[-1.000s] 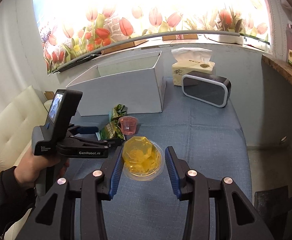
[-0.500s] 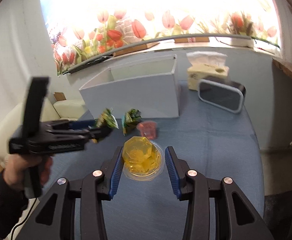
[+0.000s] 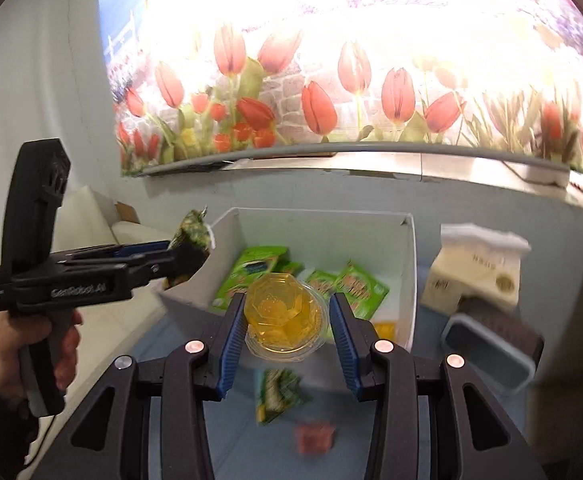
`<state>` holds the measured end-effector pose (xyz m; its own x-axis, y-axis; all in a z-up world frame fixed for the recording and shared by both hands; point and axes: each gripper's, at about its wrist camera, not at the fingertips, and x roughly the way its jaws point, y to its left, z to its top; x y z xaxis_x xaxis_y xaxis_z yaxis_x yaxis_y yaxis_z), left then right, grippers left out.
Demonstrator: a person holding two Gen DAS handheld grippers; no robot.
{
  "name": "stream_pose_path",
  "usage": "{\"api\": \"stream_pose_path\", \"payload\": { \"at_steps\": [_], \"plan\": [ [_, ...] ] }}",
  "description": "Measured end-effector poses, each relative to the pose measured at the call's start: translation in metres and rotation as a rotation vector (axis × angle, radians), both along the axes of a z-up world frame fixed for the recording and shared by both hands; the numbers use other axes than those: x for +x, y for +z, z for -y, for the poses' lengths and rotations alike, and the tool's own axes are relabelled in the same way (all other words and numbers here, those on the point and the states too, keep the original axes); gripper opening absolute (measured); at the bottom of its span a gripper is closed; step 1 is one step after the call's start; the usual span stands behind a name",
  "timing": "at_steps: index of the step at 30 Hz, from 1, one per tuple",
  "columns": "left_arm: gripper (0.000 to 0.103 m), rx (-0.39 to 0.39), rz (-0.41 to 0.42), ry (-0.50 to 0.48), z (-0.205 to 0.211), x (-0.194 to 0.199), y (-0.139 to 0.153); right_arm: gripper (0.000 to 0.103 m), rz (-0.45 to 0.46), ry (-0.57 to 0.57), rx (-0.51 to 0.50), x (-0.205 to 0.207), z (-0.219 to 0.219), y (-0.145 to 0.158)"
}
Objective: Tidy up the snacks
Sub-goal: 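Carry the packet and yellow cup into the white box and open both tools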
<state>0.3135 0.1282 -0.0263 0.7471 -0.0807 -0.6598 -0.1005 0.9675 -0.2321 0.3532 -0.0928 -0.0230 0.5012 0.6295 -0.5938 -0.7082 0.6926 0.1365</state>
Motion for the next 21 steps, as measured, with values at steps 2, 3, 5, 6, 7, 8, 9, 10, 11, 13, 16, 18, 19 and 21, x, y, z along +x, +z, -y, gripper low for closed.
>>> {"api": "stream_pose_path", "payload": {
  "at_steps": [2,3,5,6,7,8,9,10,11,13,16,18,19,21],
  "plan": [
    [0.065,0.009,-0.032,-0.014,-0.003,0.017,-0.011,0.046,-0.008,-0.004,-0.030,0.023,-0.012,-0.006],
    [0.065,0.014,-0.040,-0.017,-0.002,0.021,-0.016,0.046,-0.011,-0.004,-0.049,0.033,-0.017,-0.010],
    [0.065,0.031,-0.055,-0.028,0.001,0.028,-0.023,0.046,-0.024,-0.020,-0.101,0.048,-0.024,-0.019],
    [0.066,0.040,-0.070,-0.027,0.001,0.033,-0.027,0.046,-0.025,-0.028,-0.125,0.053,-0.025,-0.025],
    [0.067,0.050,-0.088,-0.023,0.001,0.038,-0.032,0.046,-0.026,-0.033,-0.145,0.058,-0.027,-0.029],
    [0.074,0.055,-0.108,-0.016,0.001,0.041,-0.035,0.055,-0.044,-0.046,-0.156,0.062,-0.027,-0.033],
    [0.090,0.057,-0.119,-0.003,0.002,0.041,-0.037,0.064,-0.068,-0.059,-0.156,0.065,-0.026,-0.036],
    [0.098,0.055,-0.108,0.001,0.000,0.040,-0.038,0.082,-0.058,-0.061,-0.138,0.065,-0.022,-0.035],
    [0.103,0.040,-0.083,-0.009,-0.002,0.036,-0.038,0.094,-0.032,-0.063,-0.117,0.061,-0.019,-0.032],
    [0.103,0.038,-0.087,0.002,-0.005,0.032,-0.038,0.097,-0.010,-0.062,-0.100,0.057,-0.013,-0.027],
    [0.103,0.039,-0.090,0.011,-0.008,0.028,-0.035,0.103,0.003,-0.080,-0.098,0.052,-0.005,-0.021],
    [0.103,0.048,-0.078,0.021,-0.008,0.025,-0.031,0.103,0.012,-0.094,-0.101,0.049,-0.001,-0.018],
    [0.103,0.053,-0.073,0.023,-0.007,0.024,-0.029,0.103,0.014,-0.106,-0.103,0.047,0.000,-0.017],
    [0.103,0.057,-0.071,0.022,-0.005,0.023,-0.026,0.103,0.010,-0.122,-0.096,0.046,0.003,-0.015]
  ]
}}
